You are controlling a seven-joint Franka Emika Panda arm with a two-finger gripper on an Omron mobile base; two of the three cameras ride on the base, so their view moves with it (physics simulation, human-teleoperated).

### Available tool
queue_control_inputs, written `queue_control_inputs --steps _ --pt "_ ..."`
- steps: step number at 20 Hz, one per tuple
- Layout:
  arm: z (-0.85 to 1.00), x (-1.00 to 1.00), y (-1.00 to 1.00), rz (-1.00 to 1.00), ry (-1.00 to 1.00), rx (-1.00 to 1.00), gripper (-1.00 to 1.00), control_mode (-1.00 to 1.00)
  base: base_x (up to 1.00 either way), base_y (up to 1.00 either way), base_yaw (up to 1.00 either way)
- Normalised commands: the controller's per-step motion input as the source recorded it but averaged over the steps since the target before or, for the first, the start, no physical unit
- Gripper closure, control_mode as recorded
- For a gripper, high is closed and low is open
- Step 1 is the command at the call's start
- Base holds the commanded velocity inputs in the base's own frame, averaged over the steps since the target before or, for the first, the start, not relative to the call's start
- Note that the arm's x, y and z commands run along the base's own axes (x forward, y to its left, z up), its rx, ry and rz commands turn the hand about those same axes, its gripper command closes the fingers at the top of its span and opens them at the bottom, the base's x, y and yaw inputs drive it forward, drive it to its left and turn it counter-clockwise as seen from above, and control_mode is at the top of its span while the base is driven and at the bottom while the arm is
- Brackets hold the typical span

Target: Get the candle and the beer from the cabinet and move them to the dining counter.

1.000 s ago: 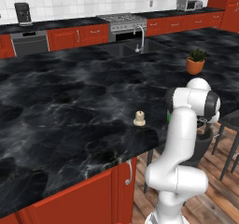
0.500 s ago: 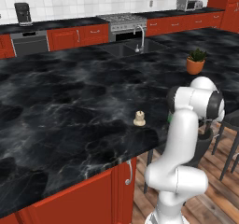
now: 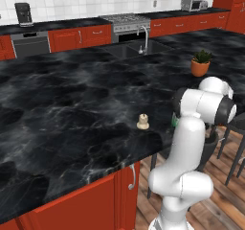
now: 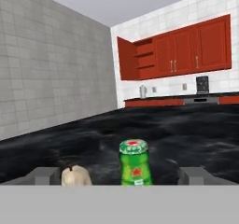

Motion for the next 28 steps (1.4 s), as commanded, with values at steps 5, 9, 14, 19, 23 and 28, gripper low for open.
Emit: queue_control_inputs --steps 5,9,14,19,23,28 --pt "0.69 -0.26 0.00 0.00 -0.05 0.00 -1.00 -1.00 0.00 0.00 0.00" --pt "0.74 -0.37 0.00 0.00 -0.08 0.00 -1.00 -1.00 0.00 0.00 0.00" --pt "0.68 -0.57 0.00 -0.02 -0.10 -0.02 -1.00 -1.00 0.00 0.00 0.00" --pt "0.51 -0.88 0.05 -0.05 -0.09 -0.03 -1.00 -1.00 0.00 0.00 0.00" --pt "0.34 -0.99 0.24 -0.05 -0.05 -0.04 -1.00 -1.00 0.00 0.00 0.00" --pt "0.25 -0.99 0.55 -0.06 0.00 -0.09 -1.00 -1.00 0.00 0.00 0.00"
